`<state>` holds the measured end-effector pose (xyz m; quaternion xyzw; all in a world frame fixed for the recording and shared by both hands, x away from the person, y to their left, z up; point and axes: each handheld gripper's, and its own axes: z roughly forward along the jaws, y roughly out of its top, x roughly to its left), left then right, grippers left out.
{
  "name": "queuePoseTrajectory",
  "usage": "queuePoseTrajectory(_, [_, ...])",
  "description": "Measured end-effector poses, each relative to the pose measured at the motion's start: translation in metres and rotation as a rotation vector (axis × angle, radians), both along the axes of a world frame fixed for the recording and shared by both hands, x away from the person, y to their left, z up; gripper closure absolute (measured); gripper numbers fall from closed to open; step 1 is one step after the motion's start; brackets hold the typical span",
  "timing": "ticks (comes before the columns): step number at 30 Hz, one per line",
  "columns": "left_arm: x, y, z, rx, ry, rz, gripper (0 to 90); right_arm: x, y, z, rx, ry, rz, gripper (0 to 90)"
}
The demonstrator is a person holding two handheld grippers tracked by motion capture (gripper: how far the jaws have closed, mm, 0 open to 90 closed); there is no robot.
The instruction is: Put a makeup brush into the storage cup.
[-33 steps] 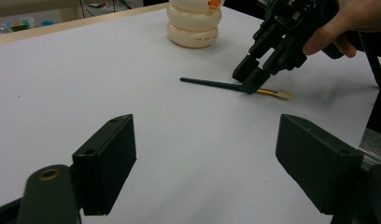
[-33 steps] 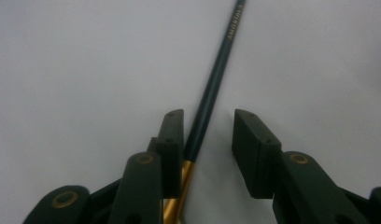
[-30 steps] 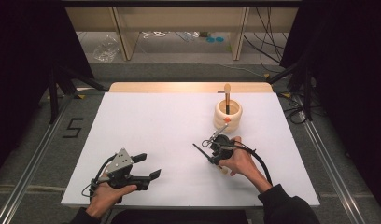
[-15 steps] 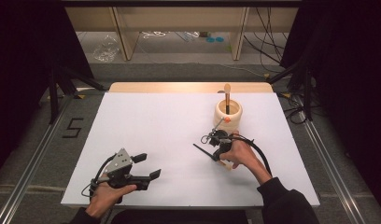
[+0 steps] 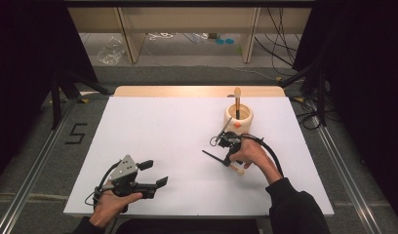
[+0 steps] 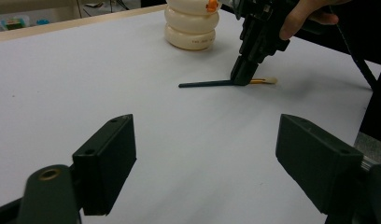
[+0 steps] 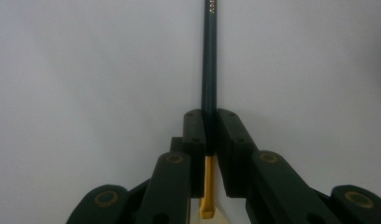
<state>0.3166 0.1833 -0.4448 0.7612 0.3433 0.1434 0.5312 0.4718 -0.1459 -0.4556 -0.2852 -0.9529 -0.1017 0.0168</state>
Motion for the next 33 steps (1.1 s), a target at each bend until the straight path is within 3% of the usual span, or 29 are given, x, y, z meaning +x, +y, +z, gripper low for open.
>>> queuePoseTrajectory(3, [0.0,0.0,0.0,0.001,-0.002,0.0,19.9,0.001,0.002,0.0,-0.021,-0.003,0.019,82.4])
queuePoseTrajectory(5, [0.0,0.0,0.0,0.0,-0.002,0.0,19.9,0.001,0.005,0.002,-0.042,0.017,0.001,82.4])
queuePoseTrajectory(6, [0.0,0.0,0.0,0.0,-0.002,0.0,19.9,0.002,0.004,0.001,-0.04,0.007,0.025,82.4])
queuePoseTrajectory(10, [0.0,0.001,0.0,0.0,-0.002,0.005,19.9,0.001,0.008,0.002,-0.065,0.012,0.019,82.5])
queuePoseTrajectory(16, [0.0,0.002,0.0,0.002,-0.002,0.005,19.9,0.002,0.011,0.001,-0.091,-0.013,0.061,82.6])
queuePoseTrajectory(17, [0.001,0.002,0.0,0.002,-0.002,0.006,19.9,0.0,0.013,0.003,-0.094,0.012,0.025,82.8])
queuePoseTrajectory(18, [0.001,0.001,0.0,0.002,-0.002,0.006,19.9,0.0,0.013,0.002,-0.099,-0.001,0.046,82.9])
queuePoseTrajectory(24, [0.001,0.002,0.0,0.001,-0.002,0.007,19.9,-0.001,0.015,0.003,-0.109,-0.003,0.074,83.1])
queuePoseTrajectory(29, [0.001,0.003,0.0,0.0,-0.002,0.009,20.0,0.001,0.013,0.001,-0.114,-0.047,0.146,83.1])
queuePoseTrajectory(30, [0.001,0.003,0.0,-0.009,-0.003,0.003,20.0,-0.002,0.015,0.003,-0.115,-0.03,0.115,83.2])
queuePoseTrajectory(32, [0.002,0.003,0.0,-0.008,-0.004,0.005,20.0,-0.002,0.015,0.003,-0.118,-0.041,0.126,83.2])
queuePoseTrajectory(33, [0.001,0.003,0.0,-0.008,-0.003,0.007,20.0,-0.002,0.015,0.004,-0.096,-0.039,0.122,83.2])
